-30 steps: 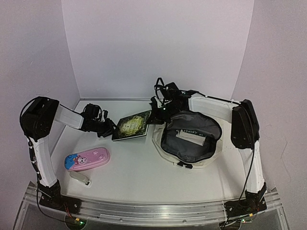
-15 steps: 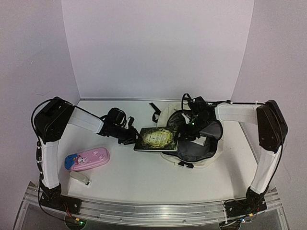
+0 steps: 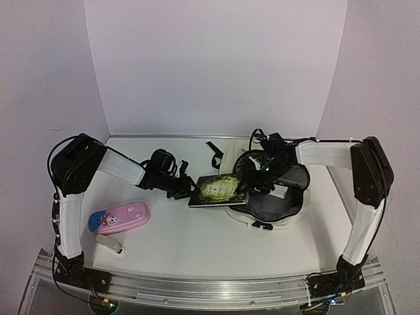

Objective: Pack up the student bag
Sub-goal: Pick up the book from the center of the board.

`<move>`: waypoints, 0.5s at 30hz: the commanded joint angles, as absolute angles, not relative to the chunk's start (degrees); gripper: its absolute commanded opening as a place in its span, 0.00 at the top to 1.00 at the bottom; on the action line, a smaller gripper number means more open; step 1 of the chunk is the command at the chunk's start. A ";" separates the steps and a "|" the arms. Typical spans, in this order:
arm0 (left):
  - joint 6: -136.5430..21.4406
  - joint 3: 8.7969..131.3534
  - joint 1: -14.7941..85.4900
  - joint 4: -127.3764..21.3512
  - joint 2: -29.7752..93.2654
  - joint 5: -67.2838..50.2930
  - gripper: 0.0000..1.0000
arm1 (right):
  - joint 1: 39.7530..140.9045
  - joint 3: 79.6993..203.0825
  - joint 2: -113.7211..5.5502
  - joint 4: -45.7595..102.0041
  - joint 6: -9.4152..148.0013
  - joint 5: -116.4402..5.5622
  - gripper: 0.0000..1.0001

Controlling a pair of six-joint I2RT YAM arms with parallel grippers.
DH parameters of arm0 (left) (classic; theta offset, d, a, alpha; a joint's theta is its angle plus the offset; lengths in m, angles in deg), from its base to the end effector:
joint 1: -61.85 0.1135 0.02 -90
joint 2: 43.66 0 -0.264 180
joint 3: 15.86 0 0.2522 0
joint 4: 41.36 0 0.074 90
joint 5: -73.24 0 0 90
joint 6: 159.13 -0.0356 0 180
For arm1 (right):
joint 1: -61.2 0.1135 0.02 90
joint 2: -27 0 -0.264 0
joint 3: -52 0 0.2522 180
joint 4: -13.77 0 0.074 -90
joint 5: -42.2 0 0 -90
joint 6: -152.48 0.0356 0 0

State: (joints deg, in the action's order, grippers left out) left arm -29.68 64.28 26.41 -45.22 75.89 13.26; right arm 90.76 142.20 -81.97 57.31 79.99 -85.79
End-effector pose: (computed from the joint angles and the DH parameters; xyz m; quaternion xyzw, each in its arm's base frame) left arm 0.3330 -0.2588 0.1112 0.0716 0.8897 -0.4217 0.1596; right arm 0.3302 0.2125 0.1916 -0.1738 0.9048 0.3801 0.0813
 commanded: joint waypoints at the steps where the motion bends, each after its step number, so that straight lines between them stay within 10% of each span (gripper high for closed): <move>1: -29.45 63.15 25.71 -42.98 73.80 14.22 0.59 | 91.04 145.94 -83.98 56.44 80.57 -91.36 0.65; 6: -31.67 59.93 25.74 -44.53 67.62 12.42 0.47 | 91.00 146.70 -79.91 56.69 77.73 -88.82 0.98; 15: -46.71 57.34 25.81 -63.08 45.39 5.69 0.09 | 91.00 153.24 -75.55 70.45 62.65 -91.48 1.00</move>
